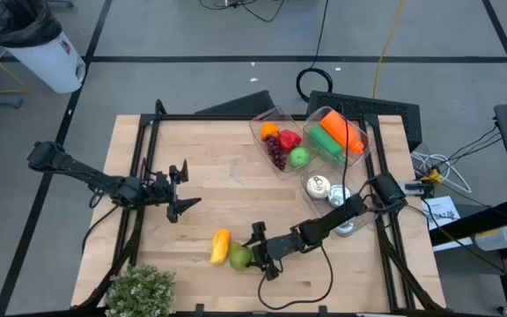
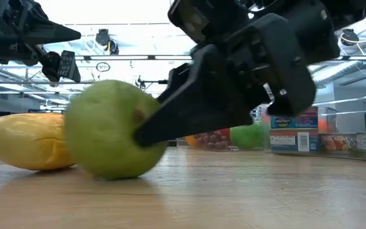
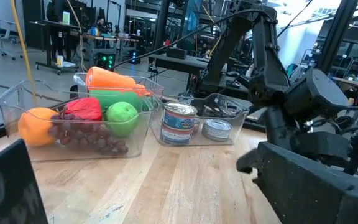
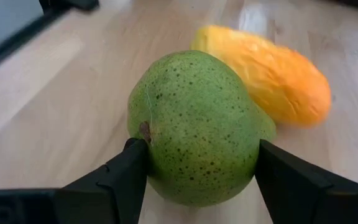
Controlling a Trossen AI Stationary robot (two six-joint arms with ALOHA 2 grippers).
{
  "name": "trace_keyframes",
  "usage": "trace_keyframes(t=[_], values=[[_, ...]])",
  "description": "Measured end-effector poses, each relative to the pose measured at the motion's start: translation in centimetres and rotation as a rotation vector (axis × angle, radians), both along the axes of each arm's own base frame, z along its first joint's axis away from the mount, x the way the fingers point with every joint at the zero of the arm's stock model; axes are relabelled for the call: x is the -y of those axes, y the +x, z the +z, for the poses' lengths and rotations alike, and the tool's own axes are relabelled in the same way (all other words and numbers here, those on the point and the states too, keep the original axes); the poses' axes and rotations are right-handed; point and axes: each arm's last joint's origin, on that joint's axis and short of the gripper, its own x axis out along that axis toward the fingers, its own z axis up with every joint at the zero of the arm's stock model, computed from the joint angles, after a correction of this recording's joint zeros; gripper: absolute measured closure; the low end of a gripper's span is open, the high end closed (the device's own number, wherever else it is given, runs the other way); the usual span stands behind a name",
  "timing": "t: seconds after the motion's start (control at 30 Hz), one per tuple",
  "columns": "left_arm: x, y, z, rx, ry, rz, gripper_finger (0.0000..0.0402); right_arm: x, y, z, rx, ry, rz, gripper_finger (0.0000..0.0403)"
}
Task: Pick & Place Food Item
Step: Put the green pear into the top left transparent bin
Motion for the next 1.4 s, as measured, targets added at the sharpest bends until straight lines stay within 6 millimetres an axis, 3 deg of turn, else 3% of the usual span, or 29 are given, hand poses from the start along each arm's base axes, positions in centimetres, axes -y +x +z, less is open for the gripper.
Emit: trace_keyframes(t=[0.13,0.4,0.57,0.7,0.9,1.03,1.17,1.4], values=[[0.0,0.0,0.0,0.000,0.000,0.000,0.0068,0.4,-0.8,2.2,-0.043,-0.010,-0.007,0.0158],[0.0,0.0,0.0,0.000,0.000,0.000,0.0069,2.7,-4.2,9.3,0.028,-0.018,-0.007,0.0160],[0.0,0.0,0.0,0.000,0.000,0.000,0.0068,7.8,-7.3,12.8,0.159,-0.080,-0.228,0.0160],[0.0,0.0,0.0,0.000,0.000,0.000,0.0068,13.2,-9.9,13.9,0.218,-0.152,-0.499,0.0160],[0.0,0.0,0.0,0.000,0.000,0.000,0.0068,21.8,-13.3,12.9,0.208,-0.124,-0.837,0.0160],[0.0,0.0,0.0,0.000,0.000,0.000,0.0068,25.8,-14.5,11.2,0.159,0.021,-0.866,0.0161],[0.0,0.0,0.0,0.000,0.000,0.000,0.0068,27.3,-14.4,9.6,0.097,0.145,-0.821,0.0157],[0.0,0.0,0.0,0.001,0.000,0.000,0.0068,27.0,-13.9,8.9,0.054,0.038,-0.739,0.0042]])
